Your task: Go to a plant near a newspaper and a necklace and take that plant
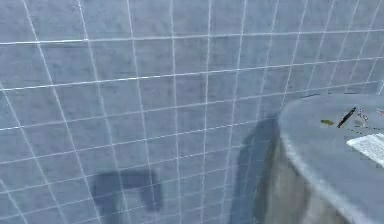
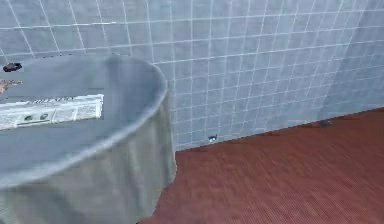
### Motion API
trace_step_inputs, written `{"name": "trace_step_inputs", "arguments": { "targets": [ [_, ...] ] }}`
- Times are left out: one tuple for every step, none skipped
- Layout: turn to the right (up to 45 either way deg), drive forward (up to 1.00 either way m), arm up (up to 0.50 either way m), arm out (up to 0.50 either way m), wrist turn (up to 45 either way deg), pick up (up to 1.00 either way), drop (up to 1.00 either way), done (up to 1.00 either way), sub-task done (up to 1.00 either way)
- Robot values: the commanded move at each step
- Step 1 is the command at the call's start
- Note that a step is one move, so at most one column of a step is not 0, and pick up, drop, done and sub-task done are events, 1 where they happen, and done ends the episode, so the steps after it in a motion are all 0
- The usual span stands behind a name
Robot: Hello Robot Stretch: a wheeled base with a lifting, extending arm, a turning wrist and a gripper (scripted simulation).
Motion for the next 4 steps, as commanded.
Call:
{"name": "trace_step_inputs", "arguments": {
  "targets": [
    [45.0, 0.0, 0.0, 0.0, 0.0, 0.0, 0.0, 0.0, 0.0],
    [45.0, 0.0, 0.0, 0.0, 0.0, 0.0, 0.0, 0.0, 0.0],
    [6.0, 0.0, 0.0, 0.0, 0.0, 0.0, 0.0, 0.0, 0.0],
    [0.0, 0.3, 0.0, 0.0, 0.0, 0.0, 0.0, 0.0, 0.0]
  ]
}}
